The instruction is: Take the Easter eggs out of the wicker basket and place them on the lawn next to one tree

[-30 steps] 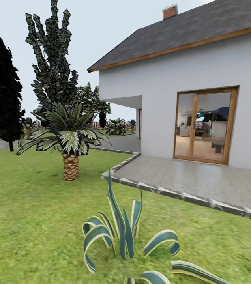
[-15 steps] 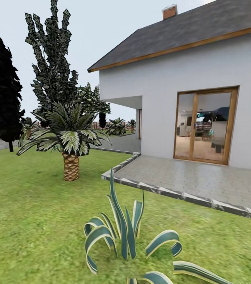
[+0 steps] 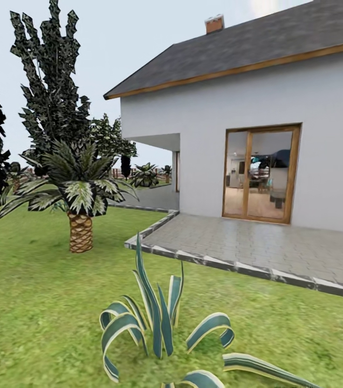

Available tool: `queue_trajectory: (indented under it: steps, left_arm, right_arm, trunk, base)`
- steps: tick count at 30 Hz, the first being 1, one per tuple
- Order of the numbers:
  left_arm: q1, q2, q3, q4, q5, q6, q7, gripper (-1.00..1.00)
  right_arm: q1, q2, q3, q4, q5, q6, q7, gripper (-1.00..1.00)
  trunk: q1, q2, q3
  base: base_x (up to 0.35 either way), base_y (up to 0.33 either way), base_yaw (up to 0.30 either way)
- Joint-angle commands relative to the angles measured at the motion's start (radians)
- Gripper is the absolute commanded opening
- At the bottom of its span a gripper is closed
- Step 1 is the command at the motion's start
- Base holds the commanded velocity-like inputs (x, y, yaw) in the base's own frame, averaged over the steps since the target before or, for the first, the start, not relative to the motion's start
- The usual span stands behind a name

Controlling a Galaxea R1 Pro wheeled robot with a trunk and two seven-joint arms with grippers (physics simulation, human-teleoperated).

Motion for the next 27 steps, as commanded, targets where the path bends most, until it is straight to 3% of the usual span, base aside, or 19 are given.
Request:
queue_trajectory:
  steps: [1, 20, 27]
  left_arm:
    - [0.001, 0.0, -0.002, -0.002, -0.005, -0.001, 0.001, 1.0]
    - [0.001, 0.0, -0.002, -0.002, -0.005, -0.001, 0.001, 1.0]
    - [0.001, 0.0, -0.002, -0.002, -0.005, -0.001, 0.001, 1.0]
  right_arm:
    - [-0.001, 0.0, -0.005, 0.001, 0.0, -0.004, 0.0, 1.0]
    - [-0.001, -0.001, -0.005, 0.001, 0.0, -0.004, 0.0, 1.0]
    - [-0.001, -0.001, -0.005, 0.002, 0.0, -0.004, 0.0, 1.0]
  trunk:
    - [0.0, 0.0, 0.0]
    - [0.0, 0.0, 0.017]
    - [0.0, 0.0, 0.015]
  base:
    - [0.0, 0.0, -0.208]
    - [0.0, 0.0, -0.208]
    - [0.0, 0.0, -0.054]
